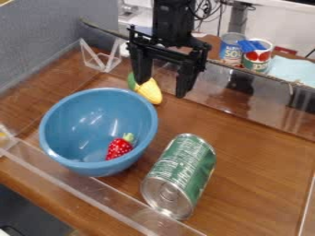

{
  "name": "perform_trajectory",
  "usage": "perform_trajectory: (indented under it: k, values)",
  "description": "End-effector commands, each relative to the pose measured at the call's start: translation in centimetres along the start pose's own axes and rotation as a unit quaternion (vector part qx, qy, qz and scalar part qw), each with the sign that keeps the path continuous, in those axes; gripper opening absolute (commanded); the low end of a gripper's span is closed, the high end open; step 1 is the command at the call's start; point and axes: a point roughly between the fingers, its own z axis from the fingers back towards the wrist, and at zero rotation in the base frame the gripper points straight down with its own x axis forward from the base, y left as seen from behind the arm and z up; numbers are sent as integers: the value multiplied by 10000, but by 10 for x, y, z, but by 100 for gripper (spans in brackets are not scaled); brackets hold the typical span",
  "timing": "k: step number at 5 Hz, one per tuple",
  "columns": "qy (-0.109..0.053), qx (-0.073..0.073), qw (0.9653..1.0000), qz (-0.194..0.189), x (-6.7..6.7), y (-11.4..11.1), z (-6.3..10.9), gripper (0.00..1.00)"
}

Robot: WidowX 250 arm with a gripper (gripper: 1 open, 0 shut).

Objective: Remove the strawberry from inside the blue bowl and place it on the table

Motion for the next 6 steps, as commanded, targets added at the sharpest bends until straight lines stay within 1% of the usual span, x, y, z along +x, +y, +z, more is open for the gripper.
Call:
perform_trajectory:
  k: [1, 2, 3, 4, 6]
  values:
    - [73, 6, 9999, -69, -8, 4, -17, 100]
    - [133, -29, 9999, 95, -29, 13, -20, 100]
    - [24, -89, 9996, 284, -35, 27, -17, 100]
    - [-45, -137, 9990, 431, -37, 35, -9, 100]
    - [-25, -284, 9986, 456, -28, 40, -6, 100]
